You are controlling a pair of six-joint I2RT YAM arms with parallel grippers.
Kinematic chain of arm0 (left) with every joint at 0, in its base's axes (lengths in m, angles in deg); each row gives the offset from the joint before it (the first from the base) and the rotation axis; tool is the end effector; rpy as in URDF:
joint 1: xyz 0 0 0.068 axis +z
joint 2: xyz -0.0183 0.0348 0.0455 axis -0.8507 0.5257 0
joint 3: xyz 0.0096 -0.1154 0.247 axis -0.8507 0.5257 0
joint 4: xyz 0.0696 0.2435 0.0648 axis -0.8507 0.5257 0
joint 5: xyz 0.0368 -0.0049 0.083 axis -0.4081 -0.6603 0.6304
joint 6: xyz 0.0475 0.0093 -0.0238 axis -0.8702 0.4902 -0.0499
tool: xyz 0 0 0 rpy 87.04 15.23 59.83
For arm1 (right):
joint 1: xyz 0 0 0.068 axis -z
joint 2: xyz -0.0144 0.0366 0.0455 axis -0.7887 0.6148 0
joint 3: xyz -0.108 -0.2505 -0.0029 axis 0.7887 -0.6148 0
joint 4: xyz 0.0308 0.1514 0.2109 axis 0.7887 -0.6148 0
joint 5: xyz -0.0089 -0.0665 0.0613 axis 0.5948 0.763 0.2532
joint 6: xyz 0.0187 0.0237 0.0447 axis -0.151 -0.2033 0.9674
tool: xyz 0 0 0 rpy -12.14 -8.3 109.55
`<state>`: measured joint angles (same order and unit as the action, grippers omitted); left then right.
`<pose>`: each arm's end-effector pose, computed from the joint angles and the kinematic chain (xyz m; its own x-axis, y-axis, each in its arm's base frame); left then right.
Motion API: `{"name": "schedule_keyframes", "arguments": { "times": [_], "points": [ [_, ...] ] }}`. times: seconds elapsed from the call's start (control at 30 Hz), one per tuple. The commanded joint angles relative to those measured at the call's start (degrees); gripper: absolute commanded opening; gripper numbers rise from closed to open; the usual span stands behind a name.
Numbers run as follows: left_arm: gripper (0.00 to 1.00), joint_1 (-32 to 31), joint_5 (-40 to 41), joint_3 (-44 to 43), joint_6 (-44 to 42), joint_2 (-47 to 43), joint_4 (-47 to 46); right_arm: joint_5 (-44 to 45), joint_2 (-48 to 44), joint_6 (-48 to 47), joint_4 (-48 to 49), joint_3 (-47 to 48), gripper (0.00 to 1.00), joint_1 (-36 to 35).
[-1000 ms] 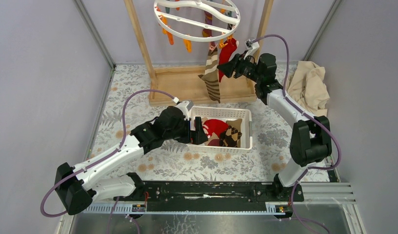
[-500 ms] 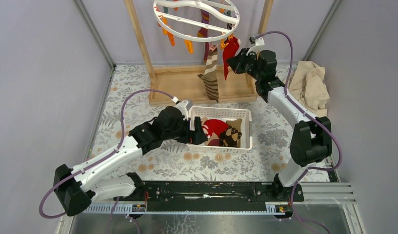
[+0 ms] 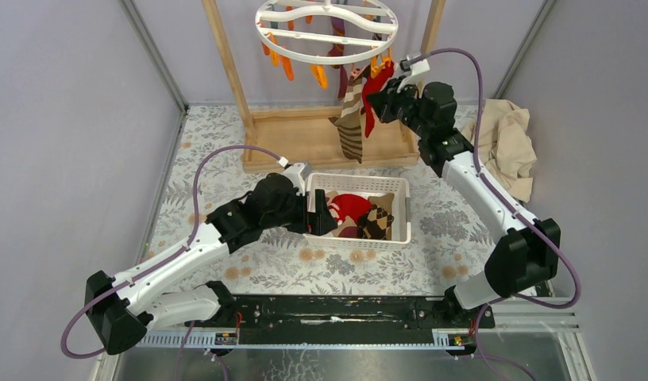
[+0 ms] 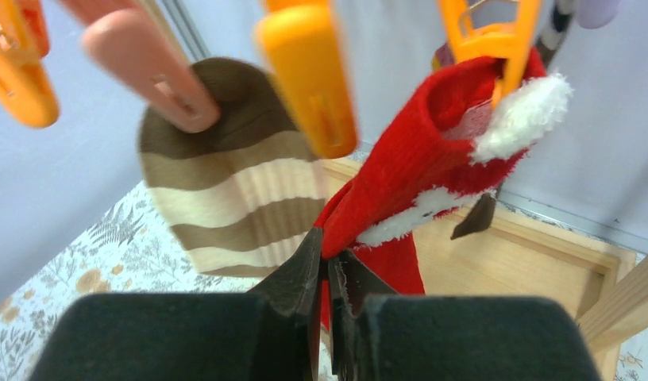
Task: Remove the socks clipped to the hanger
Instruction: Adjust the hanger on the clothesline.
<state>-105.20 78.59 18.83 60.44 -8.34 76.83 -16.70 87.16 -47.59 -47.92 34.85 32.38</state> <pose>0.1545 -0.1723 0.2989 -0.8007 -0.0079 -0.5990 0.3993 0.7383 -0.5435 0.3387 0.1318 0.4048 -0.0196 0.1519 -0.9882 -0.5918 0.7949 0.1339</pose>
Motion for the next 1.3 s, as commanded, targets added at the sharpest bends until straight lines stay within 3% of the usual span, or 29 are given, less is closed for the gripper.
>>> {"name": "schedule_keyframes", "arguments": {
  "times": [0.0, 0.37, 0.83, 1.27],
  "points": [
    [0.99, -0.43, -0.10, 0.26, -0.41, -1.06, -1.54, 3.47, -2.59, -5.51, -1.97, 2.31, 0.08, -3.79],
    [0.99, -0.44, 0.34, 1.15, -0.43, -1.93, -1.69, 9.63, -1.75, -12.51, -6.53, 7.21, 0.08, -14.40],
    [0.99, -0.40, 1.46, 2.72, -0.90, -3.75, -1.39, 15.50, 6.33, -18.09, -11.07, 19.40, 0.09, -24.75],
    [0.99, -0.37, 3.38, 3.65, -1.78, -6.80, 0.90, 16.10, 15.58, -19.17, -13.33, 30.57, 0.08, -28.65]
  ]
}}
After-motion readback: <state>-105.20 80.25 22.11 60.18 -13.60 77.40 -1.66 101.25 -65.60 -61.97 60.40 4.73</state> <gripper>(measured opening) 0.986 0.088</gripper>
